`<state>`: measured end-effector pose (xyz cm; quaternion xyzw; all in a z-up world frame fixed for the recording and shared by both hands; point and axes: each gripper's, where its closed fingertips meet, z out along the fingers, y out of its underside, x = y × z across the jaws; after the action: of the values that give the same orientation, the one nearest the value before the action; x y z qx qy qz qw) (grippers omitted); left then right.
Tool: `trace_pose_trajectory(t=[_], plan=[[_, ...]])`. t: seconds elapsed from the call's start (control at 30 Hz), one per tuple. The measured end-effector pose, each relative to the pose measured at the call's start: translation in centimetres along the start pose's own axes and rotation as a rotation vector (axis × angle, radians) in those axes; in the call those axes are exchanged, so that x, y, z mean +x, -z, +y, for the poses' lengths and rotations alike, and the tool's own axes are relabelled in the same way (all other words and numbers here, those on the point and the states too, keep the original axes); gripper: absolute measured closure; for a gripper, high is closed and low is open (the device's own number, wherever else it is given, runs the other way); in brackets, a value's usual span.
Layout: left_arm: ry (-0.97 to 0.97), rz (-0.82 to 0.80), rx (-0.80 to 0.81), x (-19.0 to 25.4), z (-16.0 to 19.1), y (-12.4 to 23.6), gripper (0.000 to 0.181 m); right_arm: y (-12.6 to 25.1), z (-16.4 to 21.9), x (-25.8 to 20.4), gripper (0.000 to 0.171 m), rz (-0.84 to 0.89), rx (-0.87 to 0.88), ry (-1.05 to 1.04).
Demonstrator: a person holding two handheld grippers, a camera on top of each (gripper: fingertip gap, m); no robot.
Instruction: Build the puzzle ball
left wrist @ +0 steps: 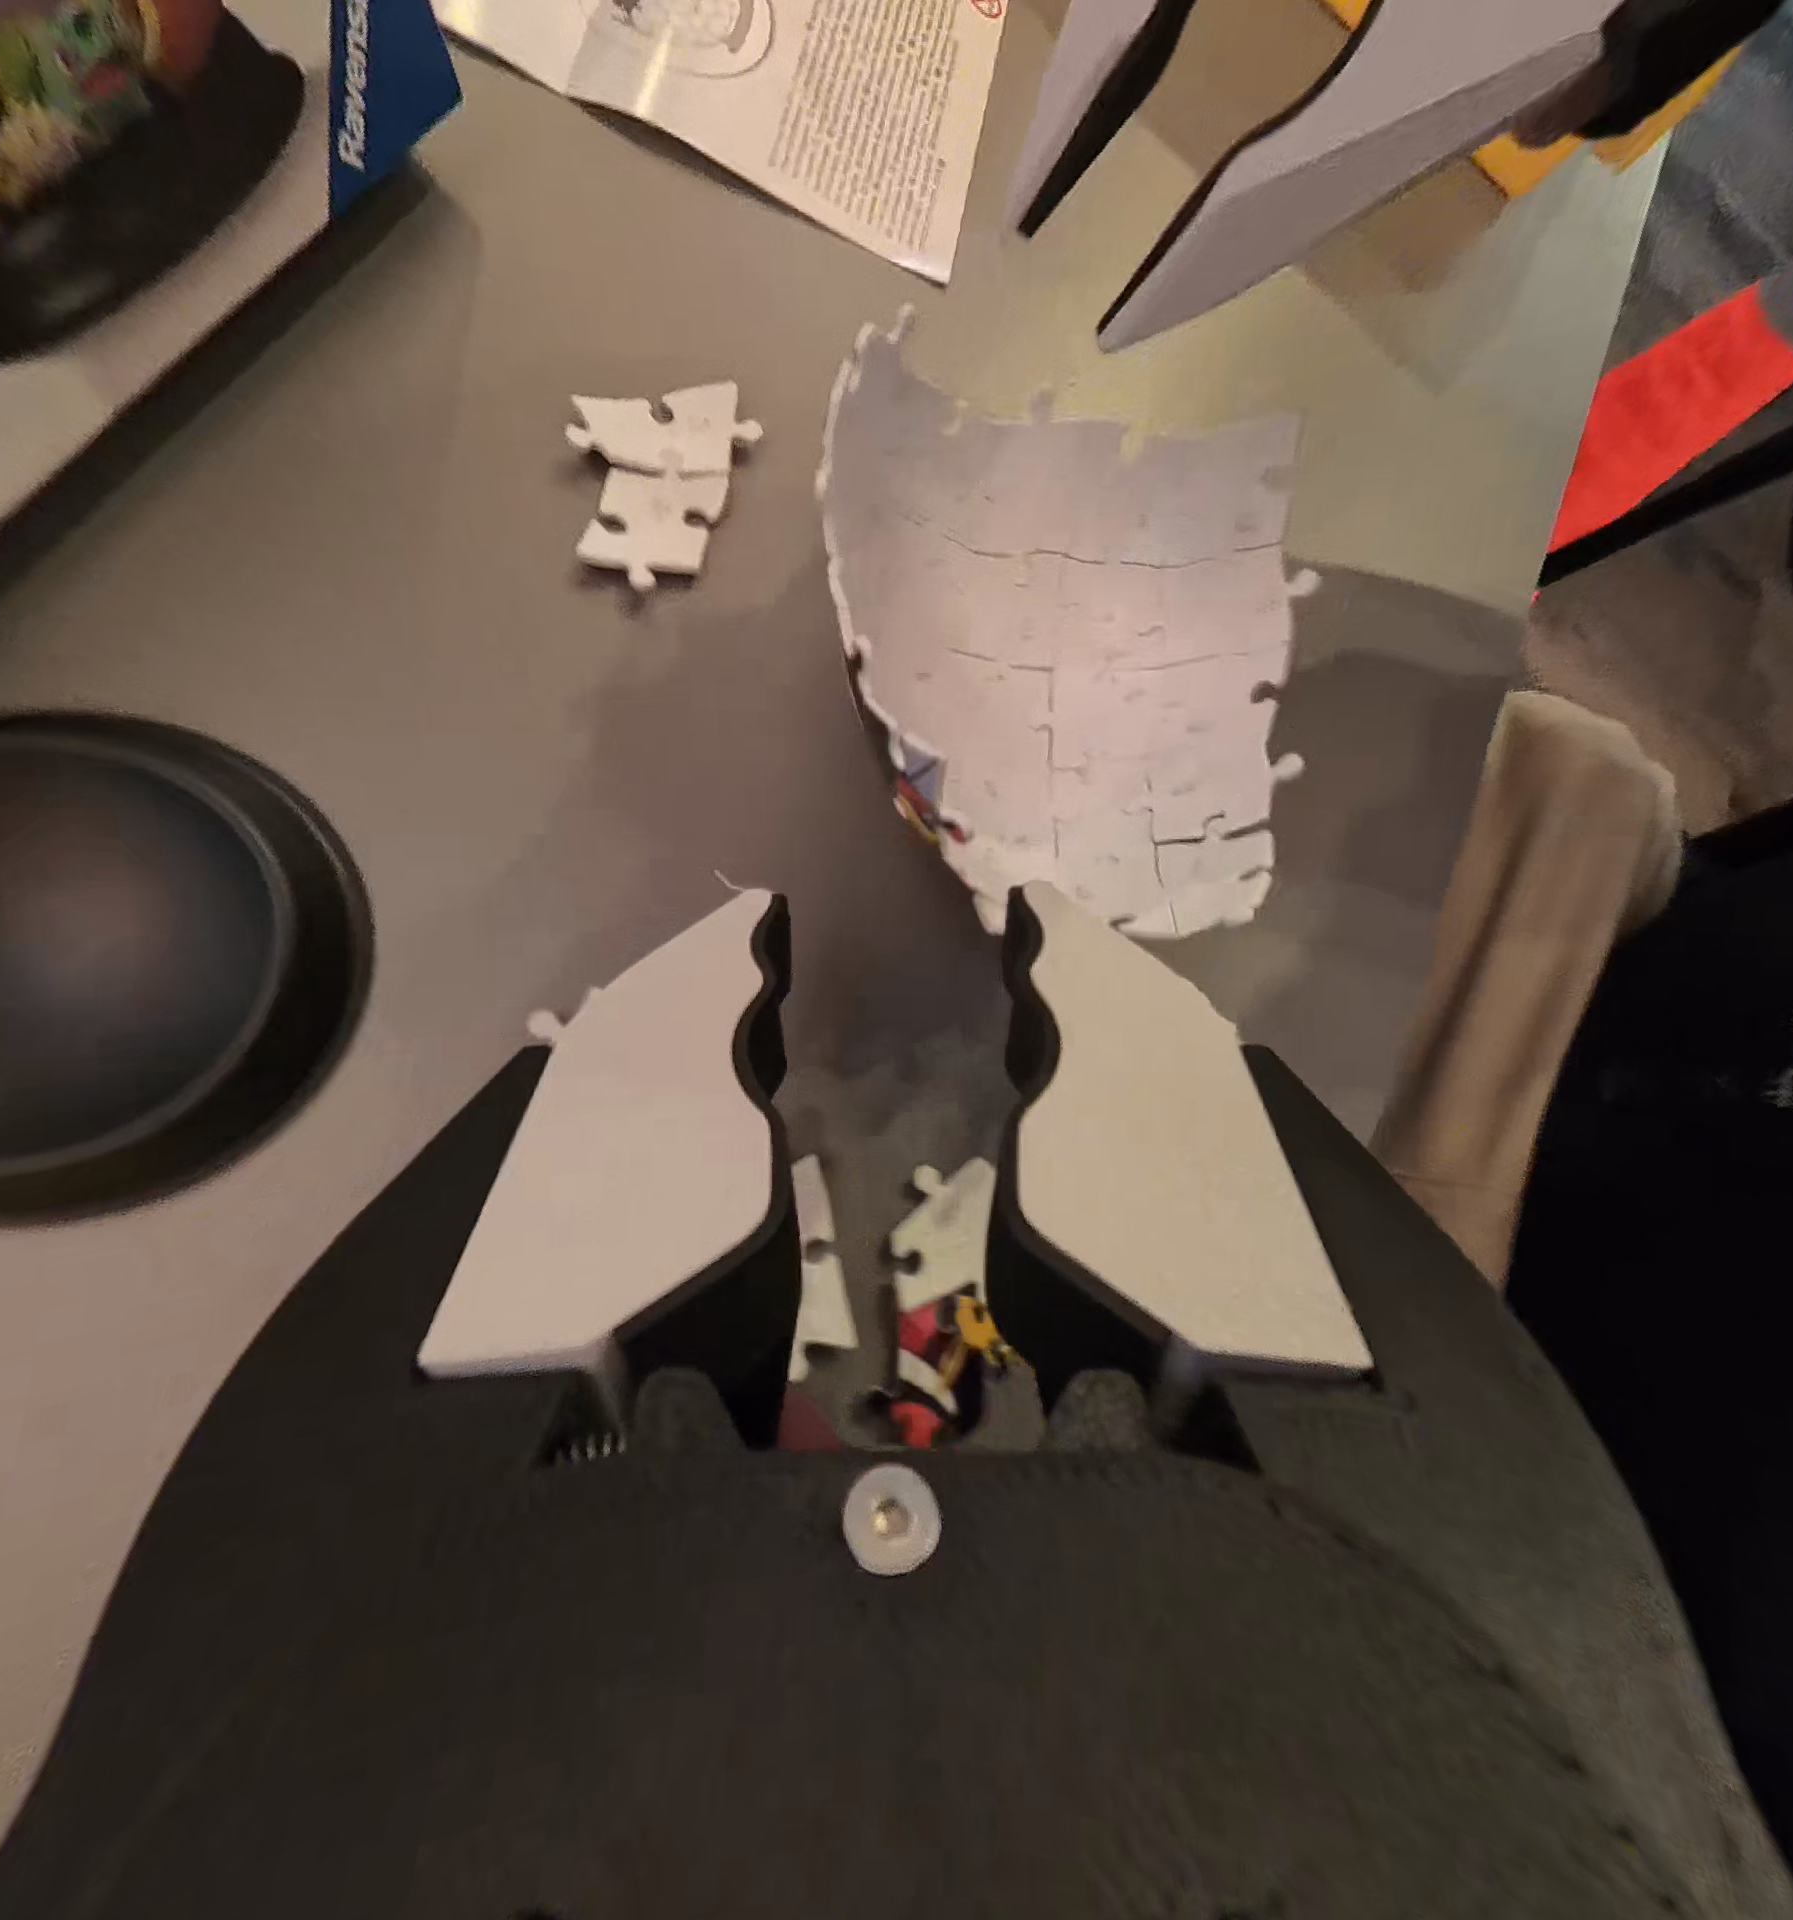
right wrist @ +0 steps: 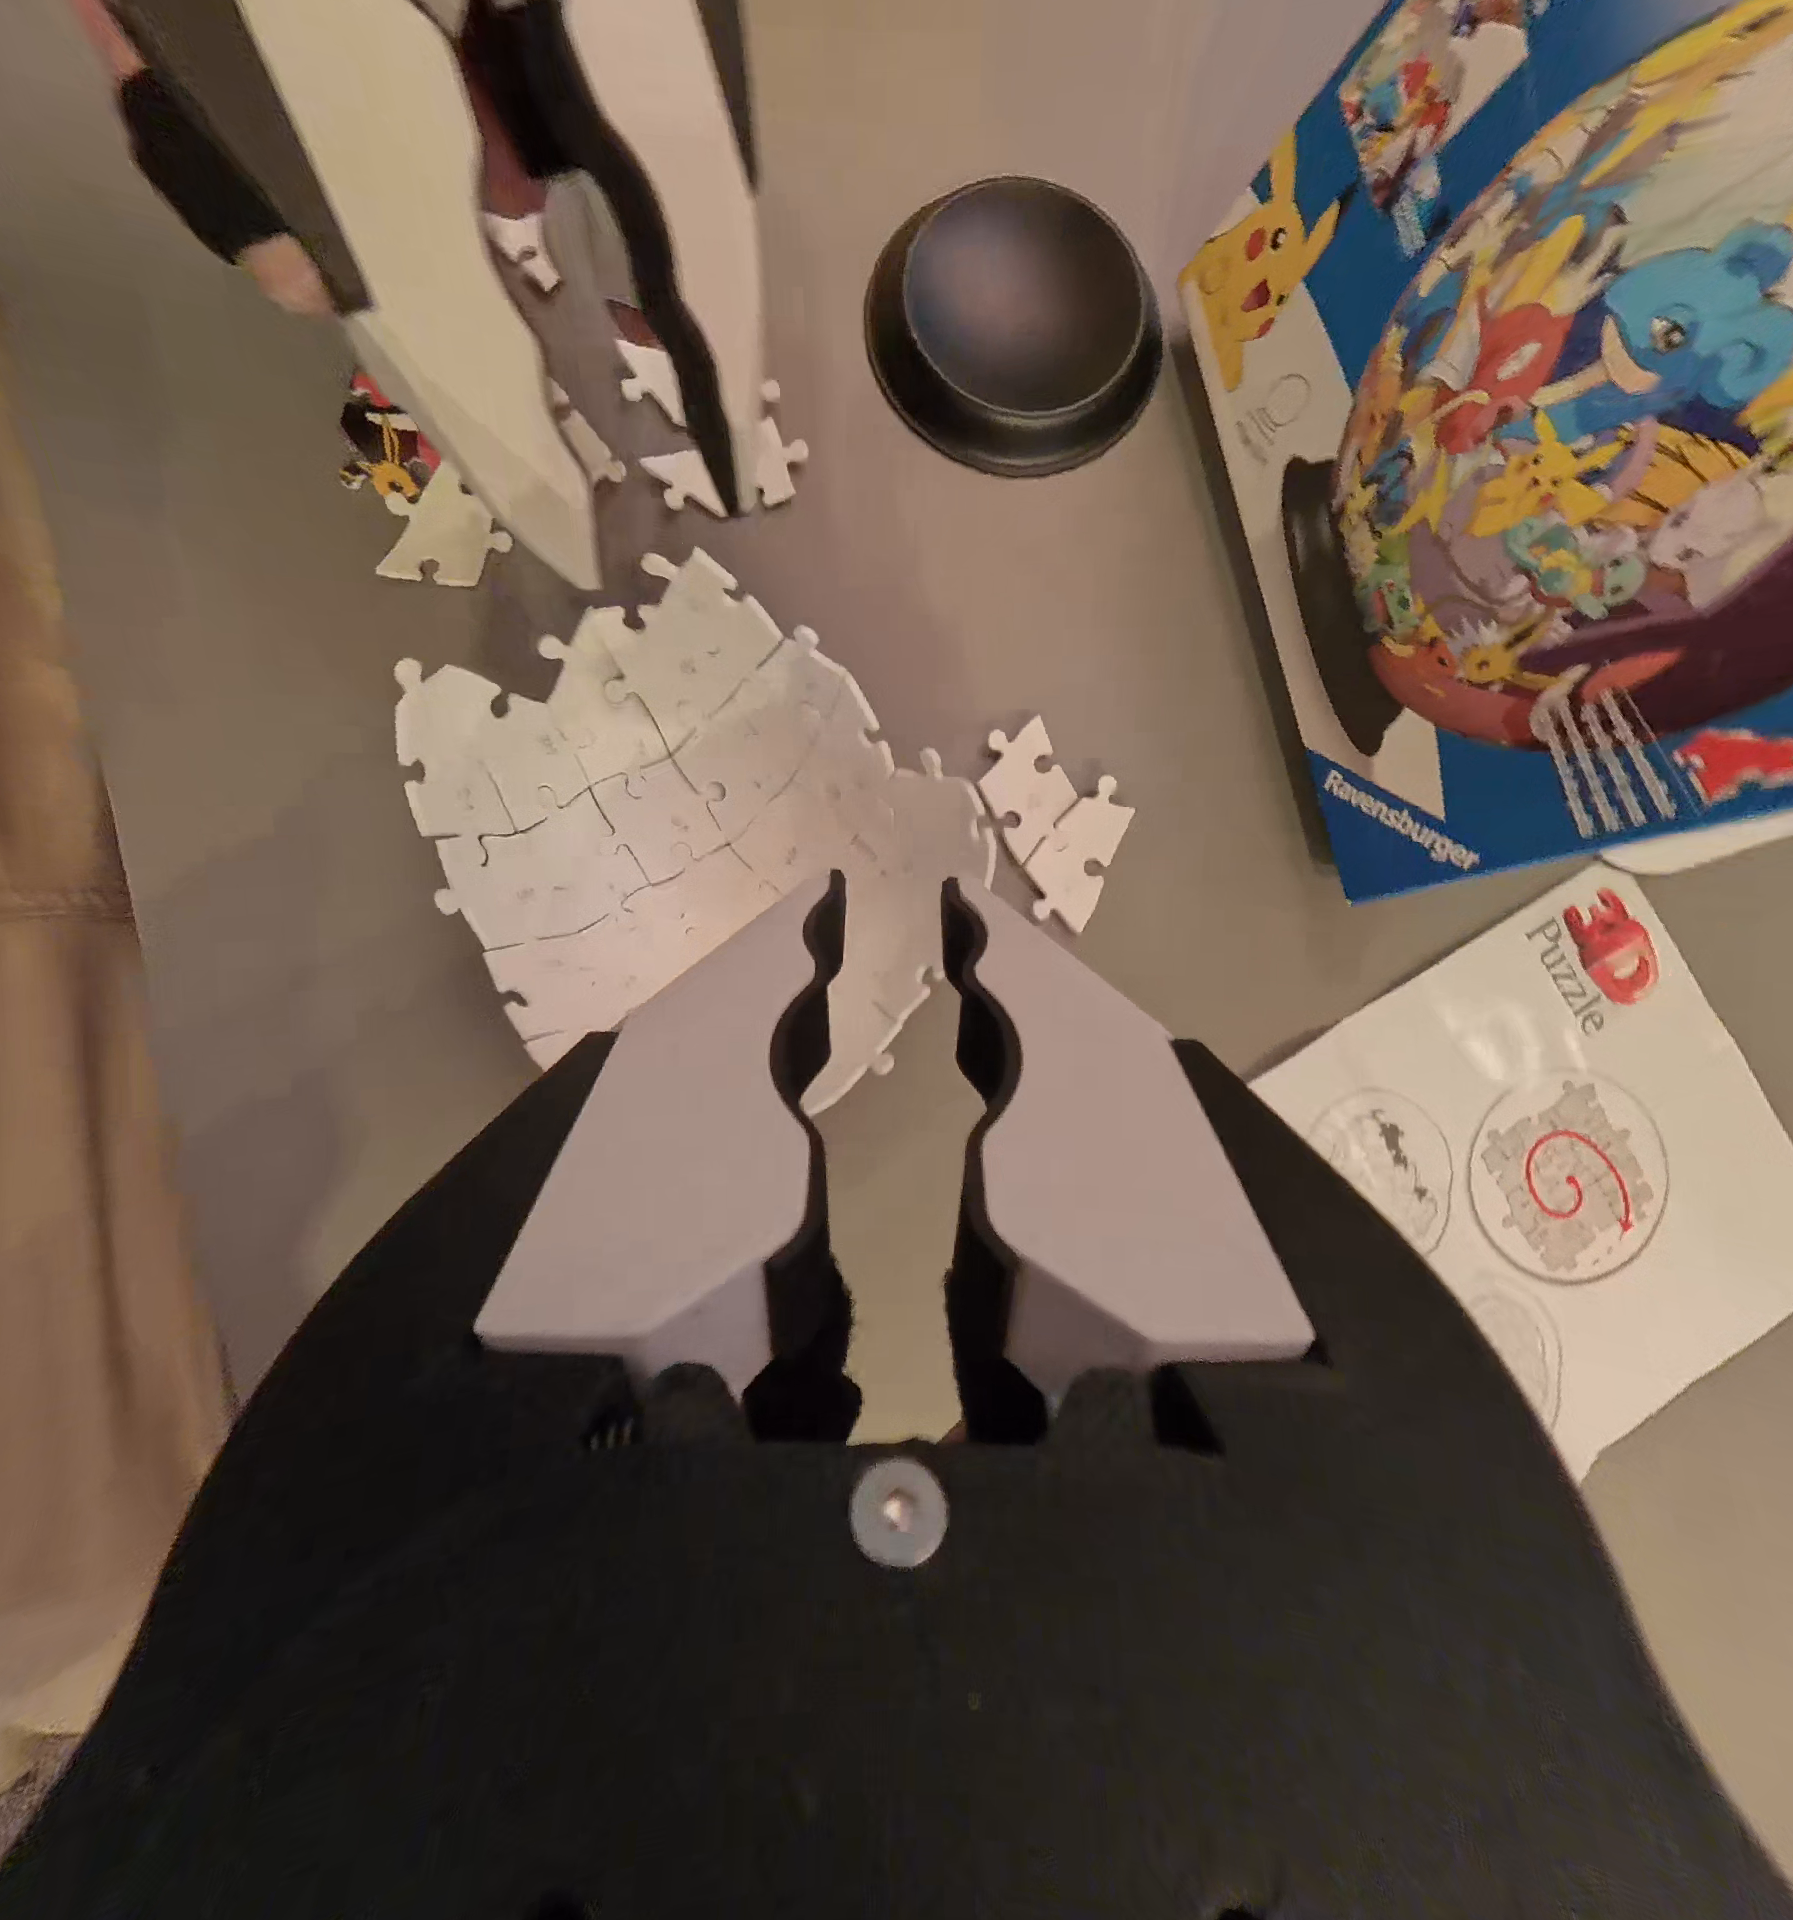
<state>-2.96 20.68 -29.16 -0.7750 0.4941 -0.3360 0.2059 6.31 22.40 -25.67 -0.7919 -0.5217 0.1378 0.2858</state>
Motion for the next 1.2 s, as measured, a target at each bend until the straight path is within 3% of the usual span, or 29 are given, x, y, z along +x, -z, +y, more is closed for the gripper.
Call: trace_pose_trajectory(t=[0.03, 0.4, 0.6, 1.2], plan=[[0.036, -0.006, 0.001, 0.3, 0.3, 0.0, 0.143, 0.2, 0.5, 0.1, 0.154, 0.008, 0.003, -0.021], [0.291, -0.016, 0.027, 2.4, 1.8, -2.1, 0.148, -1.4, 3.3, -2.8, 0.155, -0.051, 0.008, -0.125], [0.318, -0.052, 0.04, 1.6, 1.5, -2.2, 0.16, -2.2, 3.8, -4.2, 0.155, -0.101, 0.03, -0.161], [0.32, -0.035, -0.005, -1.7, 0.3, -2.7, 0.172, -2.0, 0.6, -7.8, 0.145, -0.192, 0.149, -0.225]])
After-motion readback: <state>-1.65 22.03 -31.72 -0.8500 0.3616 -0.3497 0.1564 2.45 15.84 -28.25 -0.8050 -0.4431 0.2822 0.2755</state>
